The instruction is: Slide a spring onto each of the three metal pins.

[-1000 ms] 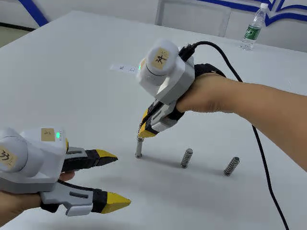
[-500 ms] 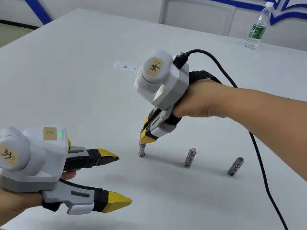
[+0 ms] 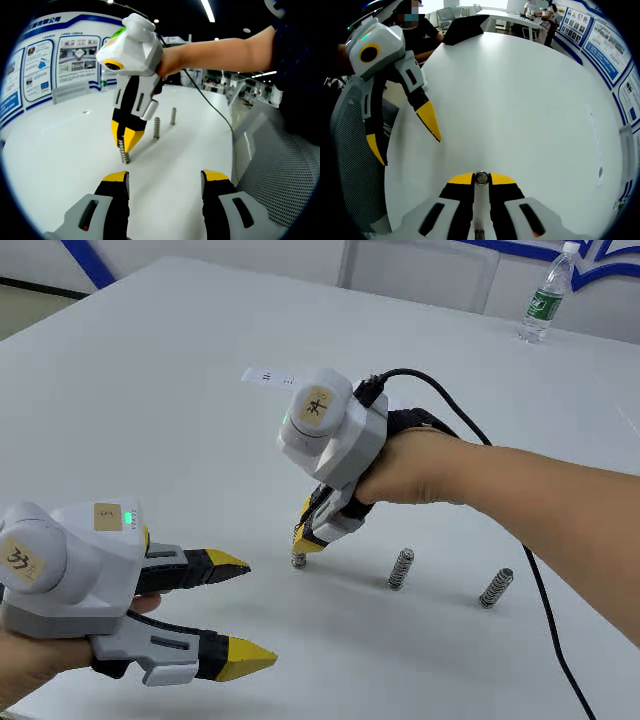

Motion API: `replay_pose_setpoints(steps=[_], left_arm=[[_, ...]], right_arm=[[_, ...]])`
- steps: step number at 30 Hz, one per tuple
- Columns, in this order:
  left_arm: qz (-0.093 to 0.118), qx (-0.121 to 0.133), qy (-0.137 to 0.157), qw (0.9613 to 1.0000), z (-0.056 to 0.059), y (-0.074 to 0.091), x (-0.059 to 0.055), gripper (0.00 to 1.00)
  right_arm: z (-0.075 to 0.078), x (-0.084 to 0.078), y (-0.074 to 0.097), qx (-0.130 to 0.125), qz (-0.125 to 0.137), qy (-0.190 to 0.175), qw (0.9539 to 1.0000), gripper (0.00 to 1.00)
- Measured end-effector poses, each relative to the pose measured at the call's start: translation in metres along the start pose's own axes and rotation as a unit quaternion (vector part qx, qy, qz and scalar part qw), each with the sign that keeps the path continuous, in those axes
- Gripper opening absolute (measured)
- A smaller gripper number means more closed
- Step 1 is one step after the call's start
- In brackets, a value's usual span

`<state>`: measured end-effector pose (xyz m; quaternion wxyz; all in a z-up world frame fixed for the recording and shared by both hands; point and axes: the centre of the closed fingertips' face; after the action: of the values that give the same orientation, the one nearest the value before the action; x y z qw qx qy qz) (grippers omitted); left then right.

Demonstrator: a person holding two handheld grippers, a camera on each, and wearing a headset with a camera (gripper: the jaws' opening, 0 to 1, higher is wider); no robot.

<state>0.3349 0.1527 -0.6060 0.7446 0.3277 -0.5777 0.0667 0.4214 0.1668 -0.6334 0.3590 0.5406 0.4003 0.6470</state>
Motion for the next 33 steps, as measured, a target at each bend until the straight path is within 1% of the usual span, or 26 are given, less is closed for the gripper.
replay_pose_setpoints(steps=[5, 8, 14, 19, 27, 33], left_arm=[[0.000, 0.001, 0.000, 1.0000, 0.000, 0.000, 0.001, 0.59], [-0.001, 0.001, 0.000, 1.0000, -0.001, 0.000, 0.001, 0.59], [-0.001, 0.002, 0.000, 1.0000, -0.001, 0.001, 0.002, 0.59], [-0.001, 0.003, 0.000, 1.0000, -0.001, 0.001, 0.001, 0.59], [-0.001, 0.003, -0.001, 1.0000, -0.001, 0.000, 0.004, 0.60], [0.001, 0.004, -0.001, 1.0000, -0.002, -0.002, 0.007, 0.60]], right_arm=[[0.000, -0.003, -0.005, 0.001, -0.003, -0.001, 1.0000, 0.12], [0.000, -0.001, -0.005, 0.001, 0.002, -0.008, 1.0000, 0.12], [-0.001, 0.000, -0.006, 0.000, 0.005, -0.008, 1.0000, 0.13], [0.000, 0.002, 0.000, -0.004, 0.012, -0.009, 0.9999, 0.16], [0.003, -0.007, 0.010, -0.014, 0.023, -0.019, 0.9995, 0.21], [0.004, -0.013, 0.021, -0.022, 0.041, -0.033, 0.9983, 0.25]])
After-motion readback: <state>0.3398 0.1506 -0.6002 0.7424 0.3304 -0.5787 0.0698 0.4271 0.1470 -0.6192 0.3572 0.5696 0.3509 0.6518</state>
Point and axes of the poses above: the centre of the closed fingertips' face, and the gripper's own axes: y roughly backward along the fingers, z roughly to its right, x roughly out of its top, and after that the axes turned 3 degrees about -x, right-handed
